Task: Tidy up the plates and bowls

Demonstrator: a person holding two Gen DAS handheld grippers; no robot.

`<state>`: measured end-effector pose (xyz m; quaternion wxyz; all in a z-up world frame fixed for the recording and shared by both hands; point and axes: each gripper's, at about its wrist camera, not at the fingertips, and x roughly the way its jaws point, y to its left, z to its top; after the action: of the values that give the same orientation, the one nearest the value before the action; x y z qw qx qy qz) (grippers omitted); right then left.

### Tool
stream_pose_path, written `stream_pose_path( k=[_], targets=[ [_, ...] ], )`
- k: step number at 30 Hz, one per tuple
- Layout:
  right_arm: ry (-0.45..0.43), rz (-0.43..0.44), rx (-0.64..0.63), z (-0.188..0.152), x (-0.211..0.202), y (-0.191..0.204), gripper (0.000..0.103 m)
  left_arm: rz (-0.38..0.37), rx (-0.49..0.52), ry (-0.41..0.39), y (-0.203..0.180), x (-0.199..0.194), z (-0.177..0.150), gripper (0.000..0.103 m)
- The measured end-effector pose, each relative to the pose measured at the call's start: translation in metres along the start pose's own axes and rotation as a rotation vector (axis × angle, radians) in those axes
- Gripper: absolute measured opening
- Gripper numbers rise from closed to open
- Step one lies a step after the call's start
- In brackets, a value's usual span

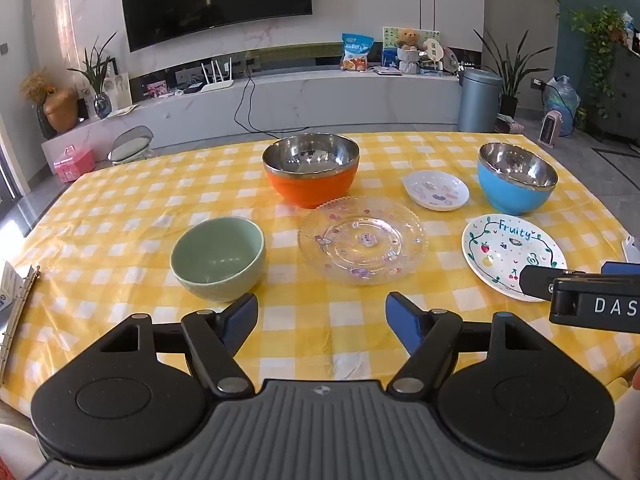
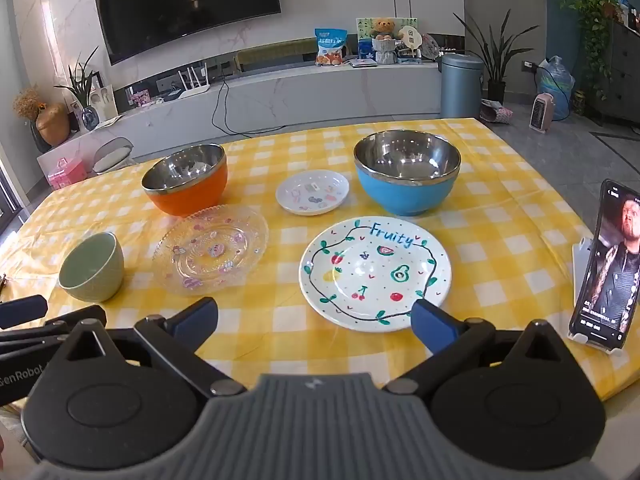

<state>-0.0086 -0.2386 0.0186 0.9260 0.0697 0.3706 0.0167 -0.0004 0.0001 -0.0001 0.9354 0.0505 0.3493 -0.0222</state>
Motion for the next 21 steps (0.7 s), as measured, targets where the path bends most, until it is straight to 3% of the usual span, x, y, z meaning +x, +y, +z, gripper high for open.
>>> stream_pose_path(
  k=[21],
  targets=[
    [0.005, -0.003, -0.002, 0.0004, 0.0009, -0.0003, 0.101, -0.017, -0.032, 0.036, 0.0016, 0.0036, -0.0021, 0.084]
  ],
)
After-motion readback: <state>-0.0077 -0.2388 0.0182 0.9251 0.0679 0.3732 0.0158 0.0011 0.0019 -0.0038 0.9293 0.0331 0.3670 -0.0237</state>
